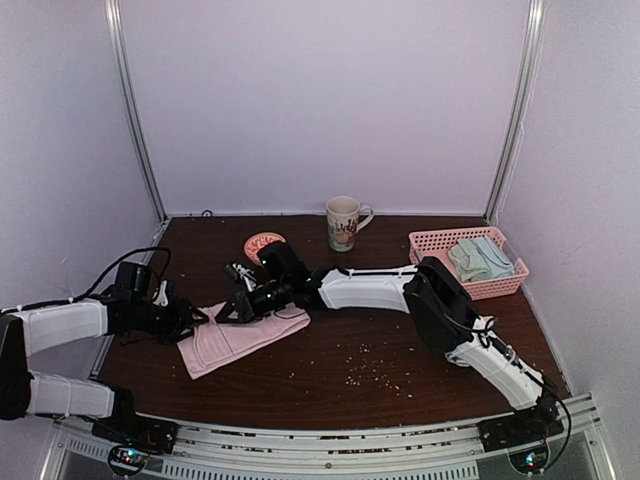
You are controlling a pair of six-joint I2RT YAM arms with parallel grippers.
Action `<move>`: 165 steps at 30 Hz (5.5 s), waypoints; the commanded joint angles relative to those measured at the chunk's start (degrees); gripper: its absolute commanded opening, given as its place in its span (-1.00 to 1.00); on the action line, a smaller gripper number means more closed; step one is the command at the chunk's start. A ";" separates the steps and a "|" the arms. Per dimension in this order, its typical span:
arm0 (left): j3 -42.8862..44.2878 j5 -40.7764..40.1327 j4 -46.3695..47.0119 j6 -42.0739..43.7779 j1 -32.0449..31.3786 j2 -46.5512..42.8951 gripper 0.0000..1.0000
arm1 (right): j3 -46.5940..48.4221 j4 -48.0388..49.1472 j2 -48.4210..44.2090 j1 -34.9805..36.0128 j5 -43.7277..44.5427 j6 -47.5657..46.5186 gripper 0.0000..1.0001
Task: Roll the towels
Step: Fold the towel at the center of the board.
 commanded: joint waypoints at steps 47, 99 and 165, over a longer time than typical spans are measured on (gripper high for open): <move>23.42 -0.63 12.26 2.93 -16.51 34.94 -1.00 | -20.79 -30.77 -17.00 -19.64 20.24 -28.67 -0.29; 27.60 11.06 -9.26 3.08 -7.49 21.23 -1.00 | -33.17 -33.65 -31.91 -26.74 15.66 -38.04 -0.25; 45.43 2.05 -21.78 19.82 -6.34 41.76 -1.00 | -32.16 -36.26 -35.96 -26.47 19.76 -42.33 -0.25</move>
